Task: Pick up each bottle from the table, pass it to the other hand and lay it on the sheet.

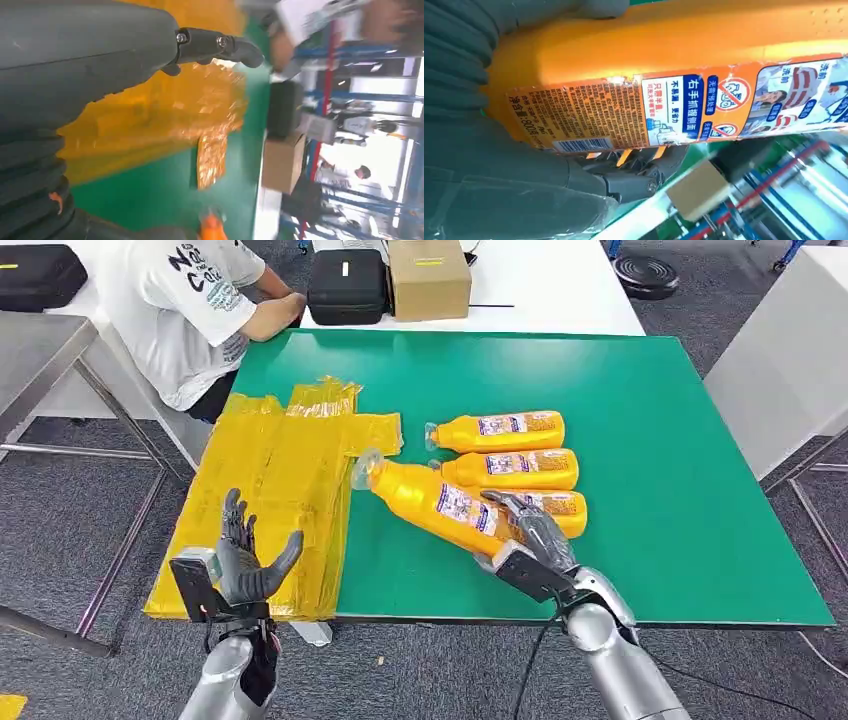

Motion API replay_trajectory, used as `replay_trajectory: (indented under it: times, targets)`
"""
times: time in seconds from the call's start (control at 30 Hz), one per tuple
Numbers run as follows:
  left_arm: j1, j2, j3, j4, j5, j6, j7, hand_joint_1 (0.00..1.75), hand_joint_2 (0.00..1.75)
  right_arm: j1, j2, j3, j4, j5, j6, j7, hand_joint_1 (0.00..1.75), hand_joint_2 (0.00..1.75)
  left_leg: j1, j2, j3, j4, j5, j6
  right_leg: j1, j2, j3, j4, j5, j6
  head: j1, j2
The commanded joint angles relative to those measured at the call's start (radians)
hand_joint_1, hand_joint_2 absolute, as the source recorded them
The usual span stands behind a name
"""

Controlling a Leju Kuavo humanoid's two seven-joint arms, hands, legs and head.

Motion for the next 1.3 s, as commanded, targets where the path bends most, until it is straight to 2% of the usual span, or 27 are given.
replay_trajectory:
  times: [0.03, 0.13, 0.2, 0.23, 0.33, 0.4, 0.8, 1.3]
  targets:
    - [-0.019, 0.086, -0.014, -0.048, 0.128, -0.252, 0.124, 0.0, 1.75, -0.022, 0.15, -0.024, 0.13, -0.058, -0.043, -0.082, 1.75, 1.75, 0.002, 0.003, 0.006, -0.001, -0.003, -0.002, 0.002, 0.002, 0.005, -0.001, -0.002, -0.002, 0.0, 0.0]
    - [-0.023, 0.082, -0.015, -0.054, 0.128, -0.253, 0.127, 0.0, 1.75, -0.022, 0.164, -0.02, 0.137, -0.052, -0.05, -0.085, 1.75, 1.75, 0.001, 0.003, 0.004, -0.001, -0.002, -0.002, 0.001, 0.003, 0.004, -0.001, -0.001, -0.002, 0.0, 0.0]
    - [-0.027, 0.104, -0.055, -0.053, 0.154, -0.343, 0.169, 0.0, 1.75, -0.011, 0.177, -0.022, 0.142, -0.05, -0.052, -0.087, 1.75, 1.75, 0.002, 0.004, 0.007, 0.0, -0.005, -0.003, 0.002, 0.003, 0.007, 0.0, -0.003, -0.003, 0.0, 0.0]
    - [-0.024, 0.113, -0.067, -0.054, 0.178, -0.387, 0.188, 0.0, 1.75, 0.0, 0.184, -0.023, 0.143, -0.042, -0.054, -0.081, 1.75, 1.75, 0.001, 0.001, 0.002, -0.001, -0.001, -0.002, 0.001, 0.001, 0.002, -0.001, -0.001, -0.001, 0.0, 0.0]
    - [-0.011, 0.123, -0.101, -0.073, 0.201, -0.449, 0.213, 0.0, 1.75, 0.007, 0.199, -0.014, 0.171, -0.021, -0.05, -0.087, 1.75, 1.75, 0.002, 0.002, 0.007, -0.001, -0.003, -0.003, 0.002, 0.001, 0.006, -0.001, -0.003, -0.003, 0.0, 0.0]
    - [-0.021, 0.13, -0.143, -0.086, 0.214, -0.505, 0.237, 0.0, 1.75, 0.004, 0.209, -0.008, 0.207, -0.021, -0.036, -0.115, 1.75, 1.75, 0.001, 0.001, 0.004, -0.001, -0.002, -0.002, 0.001, 0.001, 0.003, -0.001, -0.002, -0.002, 0.0, 0.0]
    - [-0.073, 0.128, -0.224, -0.059, 0.178, -0.522, 0.212, 0.0, 1.75, -0.028, 0.26, 0.042, 0.363, -0.035, 0.008, -0.166, 1.75, 1.75, 0.001, 0.002, 0.004, -0.001, -0.002, -0.002, 0.001, 0.001, 0.004, -0.001, -0.001, -0.002, 0.0, 0.0]
    - [-0.091, 0.124, -0.261, -0.049, 0.178, -0.521, 0.208, 0.0, 1.75, -0.035, 0.263, 0.051, 0.379, -0.054, 0.009, -0.179, 1.75, 1.75, 0.001, 0.0, 0.003, 0.0, -0.002, -0.002, 0.001, 0.0, 0.003, 0.0, -0.002, -0.002, 0.0, 0.0]
